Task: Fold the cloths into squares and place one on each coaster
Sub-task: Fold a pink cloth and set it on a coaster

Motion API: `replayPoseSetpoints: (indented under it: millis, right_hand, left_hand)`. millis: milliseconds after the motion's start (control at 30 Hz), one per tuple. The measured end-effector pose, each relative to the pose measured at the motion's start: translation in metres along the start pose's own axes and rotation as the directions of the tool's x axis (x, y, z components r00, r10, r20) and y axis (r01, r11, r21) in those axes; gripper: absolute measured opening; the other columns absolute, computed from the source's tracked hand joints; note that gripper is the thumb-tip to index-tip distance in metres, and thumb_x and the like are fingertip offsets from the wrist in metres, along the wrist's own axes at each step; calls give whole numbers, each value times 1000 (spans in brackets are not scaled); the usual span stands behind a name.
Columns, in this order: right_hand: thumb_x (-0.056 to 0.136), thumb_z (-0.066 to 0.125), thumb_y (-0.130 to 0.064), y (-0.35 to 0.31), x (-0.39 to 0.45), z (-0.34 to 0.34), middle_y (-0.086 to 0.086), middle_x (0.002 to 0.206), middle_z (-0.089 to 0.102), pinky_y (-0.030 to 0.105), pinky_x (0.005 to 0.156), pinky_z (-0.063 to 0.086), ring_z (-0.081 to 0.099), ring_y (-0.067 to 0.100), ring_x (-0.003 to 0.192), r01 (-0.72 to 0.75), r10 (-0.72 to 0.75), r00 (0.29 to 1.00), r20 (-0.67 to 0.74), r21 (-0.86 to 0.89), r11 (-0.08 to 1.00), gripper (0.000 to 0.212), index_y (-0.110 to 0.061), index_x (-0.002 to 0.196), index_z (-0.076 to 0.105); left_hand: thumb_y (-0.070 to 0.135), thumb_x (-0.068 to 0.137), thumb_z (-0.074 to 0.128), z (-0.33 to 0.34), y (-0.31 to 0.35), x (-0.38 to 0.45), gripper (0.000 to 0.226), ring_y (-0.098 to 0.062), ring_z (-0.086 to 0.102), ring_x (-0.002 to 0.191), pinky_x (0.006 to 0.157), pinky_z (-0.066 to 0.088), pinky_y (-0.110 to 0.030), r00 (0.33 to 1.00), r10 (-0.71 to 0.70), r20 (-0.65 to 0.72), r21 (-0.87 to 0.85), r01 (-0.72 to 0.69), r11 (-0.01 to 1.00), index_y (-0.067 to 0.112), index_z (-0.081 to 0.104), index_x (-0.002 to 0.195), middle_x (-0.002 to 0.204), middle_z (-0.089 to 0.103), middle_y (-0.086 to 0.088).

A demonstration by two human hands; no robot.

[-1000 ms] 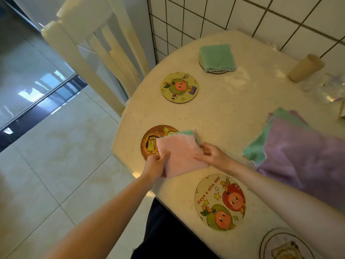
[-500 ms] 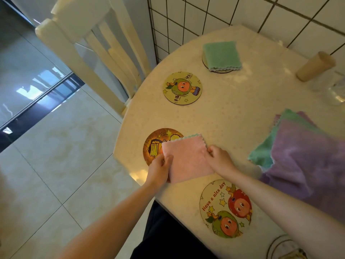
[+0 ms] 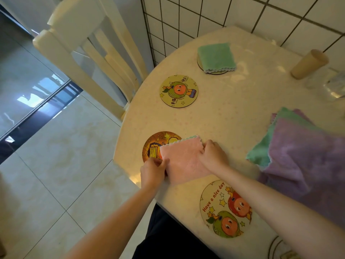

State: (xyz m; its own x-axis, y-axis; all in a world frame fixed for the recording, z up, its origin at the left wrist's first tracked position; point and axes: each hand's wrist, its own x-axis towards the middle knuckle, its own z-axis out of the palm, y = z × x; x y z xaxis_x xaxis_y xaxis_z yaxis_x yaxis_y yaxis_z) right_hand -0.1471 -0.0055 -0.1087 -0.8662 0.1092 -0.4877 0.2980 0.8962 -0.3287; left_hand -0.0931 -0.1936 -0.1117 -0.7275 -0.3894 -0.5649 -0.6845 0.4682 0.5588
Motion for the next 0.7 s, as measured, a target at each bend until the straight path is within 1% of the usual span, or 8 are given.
replayPoseSetpoints:
  millis: [100, 233, 400, 433, 500, 567, 633, 700]
  right_hand:
    - [84, 52, -36, -2, 14, 0, 10, 96, 67, 28, 57, 44, 65, 27, 82, -144, 123, 987, 107, 215, 966, 37, -6, 105, 58]
    - [76, 58, -38, -3, 20, -4, 12, 93, 67, 25, 51, 45, 66, 25, 76, -316, 194, 939, 285, 486, 815, 46, -2, 106, 57]
    - [82, 63, -22, -2, 23, -13, 8, 80, 65, 26, 54, 41, 58, 20, 66, -420, 173, 889, 424, 604, 677, 30, -1, 104, 62]
    - [83, 64, -22, -3, 24, -16, 9, 81, 65, 26, 56, 41, 58, 21, 67, -420, 153, 888, 433, 629, 654, 30, -1, 104, 63]
    - [83, 66, -23, -8, 27, -25, 9, 82, 64, 27, 58, 42, 59, 22, 69, -419, 108, 890, 442, 703, 575, 35, 0, 108, 62]
    - [83, 67, -25, -16, 37, -39, 9, 84, 59, 29, 60, 39, 55, 22, 72, -448, 32, 874, 484, 780, 437, 40, -1, 115, 61]
    - [82, 66, -28, -27, 49, -54, 8, 85, 56, 32, 61, 36, 50, 22, 73, -492, -42, 844, 534, 803, 336, 40, -6, 116, 63]
    - [85, 64, -19, -38, 61, -68, 9, 80, 56, 32, 63, 40, 52, 21, 71, -493, -58, 851, 522, 832, 255, 26, -3, 106, 64]
  left_hand:
    - [37, 85, 67, 5, 11, 2, 32, -16, 52, 63, 53, 40, -28, 990, -106, 88, -92, 114, 989, 9, 60, 71, 66, 57, -1]
    - [26, 81, 73, 6, 20, 5, 34, -22, 59, 77, 61, 47, -30, 937, -212, 278, -328, 300, 896, 0, 63, 100, 92, 65, -11]
    - [28, 71, 72, -13, 39, 7, 45, -30, 63, 83, 60, 52, -35, 882, -99, 461, -438, 323, 839, 5, 62, 109, 95, 67, -14]
    - [27, 68, 71, -20, 46, 8, 48, -34, 63, 85, 63, 56, -42, 857, -63, 511, -461, 335, 822, 6, 62, 110, 97, 68, -17]
    - [22, 67, 70, -34, 59, 15, 50, -38, 64, 95, 79, 55, -53, 801, 19, 598, -475, 336, 813, 7, 62, 114, 103, 68, -20]
    - [22, 68, 69, -48, 78, 28, 47, -33, 65, 93, 85, 53, -48, 751, 71, 656, -436, 301, 848, 10, 60, 113, 101, 68, -18]
    - [24, 68, 67, -61, 99, 49, 46, -28, 65, 89, 80, 54, -43, 703, 87, 706, -378, 270, 886, 11, 58, 112, 97, 67, -14]
    - [26, 69, 69, -71, 119, 74, 52, -29, 66, 93, 79, 56, -41, 667, 92, 739, -335, 246, 909, 11, 57, 116, 103, 67, -15]
